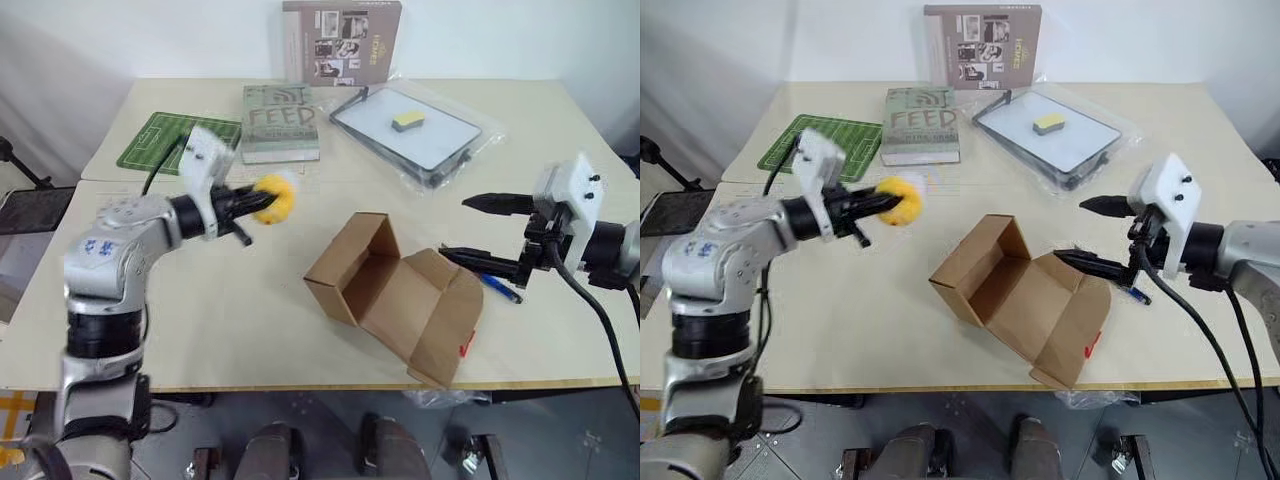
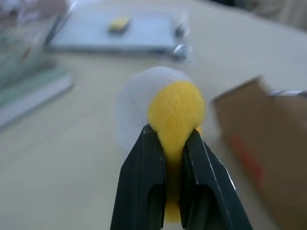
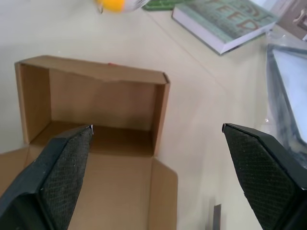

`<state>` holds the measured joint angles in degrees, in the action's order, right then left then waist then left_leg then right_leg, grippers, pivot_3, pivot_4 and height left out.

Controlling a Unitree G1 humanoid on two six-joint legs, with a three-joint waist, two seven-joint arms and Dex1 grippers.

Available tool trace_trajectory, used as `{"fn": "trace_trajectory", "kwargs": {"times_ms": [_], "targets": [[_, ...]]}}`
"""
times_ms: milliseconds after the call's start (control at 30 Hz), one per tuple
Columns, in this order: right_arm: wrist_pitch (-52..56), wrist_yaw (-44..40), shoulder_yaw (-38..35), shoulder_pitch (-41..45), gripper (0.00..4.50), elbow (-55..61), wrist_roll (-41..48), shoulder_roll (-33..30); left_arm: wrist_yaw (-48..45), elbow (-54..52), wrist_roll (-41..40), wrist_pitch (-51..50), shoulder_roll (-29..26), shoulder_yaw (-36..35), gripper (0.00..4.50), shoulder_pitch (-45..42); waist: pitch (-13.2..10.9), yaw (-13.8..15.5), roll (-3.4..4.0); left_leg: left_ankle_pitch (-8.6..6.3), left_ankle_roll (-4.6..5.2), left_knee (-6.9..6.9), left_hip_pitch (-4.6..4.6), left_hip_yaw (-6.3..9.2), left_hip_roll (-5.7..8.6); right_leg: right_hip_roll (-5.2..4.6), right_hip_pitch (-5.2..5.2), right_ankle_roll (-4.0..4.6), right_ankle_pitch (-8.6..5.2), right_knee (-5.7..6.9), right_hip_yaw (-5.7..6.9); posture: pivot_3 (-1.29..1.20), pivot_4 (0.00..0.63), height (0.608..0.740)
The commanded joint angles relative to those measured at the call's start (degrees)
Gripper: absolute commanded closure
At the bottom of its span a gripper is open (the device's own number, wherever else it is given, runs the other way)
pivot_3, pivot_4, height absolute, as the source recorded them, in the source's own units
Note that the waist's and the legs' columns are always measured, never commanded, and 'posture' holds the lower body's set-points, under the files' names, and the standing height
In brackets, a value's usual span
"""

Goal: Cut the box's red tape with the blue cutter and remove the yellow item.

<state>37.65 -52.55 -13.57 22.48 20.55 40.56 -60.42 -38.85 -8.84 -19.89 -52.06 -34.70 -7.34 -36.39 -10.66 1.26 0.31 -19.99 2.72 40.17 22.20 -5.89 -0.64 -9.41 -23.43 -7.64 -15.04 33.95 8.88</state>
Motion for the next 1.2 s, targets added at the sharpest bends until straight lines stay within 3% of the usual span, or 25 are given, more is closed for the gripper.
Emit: {"fn": "trace_trajectory", "kwargs": {"times_ms": [33,233,433,633,767,1067,1200], "targets": [[-3.27,-2.88,0.20,1.81,0.00,-2.85,-0.90,1.62,1.66,-1.33,0.73,1.56,-2.46,-2.88,3.77,3.64,-0.06,0.17,-0.11,0.00,0.00,0.01,0.01,-0.01,0.00,0.00,0.00,0.00,0.00,-0.02,0.00,0.00,0.150,0.740],[-10.38,-10.42,0.97,2.41,0.00,-11.04,-2.94,4.60,2.87,-2.90,-0.48,1.18,-4.33,-6.03,1.90,9.90,-0.07,0.46,-0.14,-0.01,-0.01,0.08,0.09,0.06,0.05,-0.04,0.04,-0.01,0.00,-0.06,0.02,0.00,0.150,0.740],[-11.01,-10.62,1.34,2.27,0.00,-11.40,-5.52,5.09,3.36,-6.78,-2.77,-0.01,-6.56,-10.08,0.09,11.23,-0.07,0.11,-0.14,0.00,-0.02,0.07,0.07,0.05,0.00,-0.02,0.02,0.00,0.00,-0.02,0.03,0.00,0.150,0.740],[-12.24,-11.75,0.85,1.84,0.00,-12.68,-6.34,5.70,0.78,-8.51,-6.25,0.16,-9.81,-14.35,0.03,13.80,-0.06,0.08,-0.13,0.00,-0.03,0.03,0.03,0.03,-0.01,-0.02,0.01,0.00,0.00,0.00,0.02,0.00,0.150,0.740],[-15.65,-15.87,-2.39,-0.25,0.00,-15.59,-4.76,6.35,-1.29,-11.57,-14.94,6.30,-3.38,-22.21,0.03,15.74,-0.06,0.29,-0.14,0.00,-0.03,0.03,0.03,0.03,-0.01,-0.03,0.03,0.00,0.00,-0.01,0.01,0.00,0.150,0.740],[-21.84,-25.41,-11.10,-7.67,0.00,-19.39,0.43,8.87,-6.67,-20.62,-16.82,13.62,-2.39,-19.21,0.03,30.28,-0.06,0.13,-0.14,0.00,-0.03,0.03,-0.04,-0.01,0.00,-0.02,0.07,0.00,0.00,-0.02,-0.04,0.00,0.150,0.740],[-24.96,-27.72,-13.03,-10.94,0.00,-23.46,-1.83,7.81,-11.54,-18.29,-18.16,18.11,-1.96,-20.44,0.03,36.62,-0.05,0.13,-0.13,0.01,-0.04,0.03,-0.10,-0.08,-0.02,-0.01,0.08,0.01,0.00,0.00,-0.10,0.00,0.150,0.740]]}}
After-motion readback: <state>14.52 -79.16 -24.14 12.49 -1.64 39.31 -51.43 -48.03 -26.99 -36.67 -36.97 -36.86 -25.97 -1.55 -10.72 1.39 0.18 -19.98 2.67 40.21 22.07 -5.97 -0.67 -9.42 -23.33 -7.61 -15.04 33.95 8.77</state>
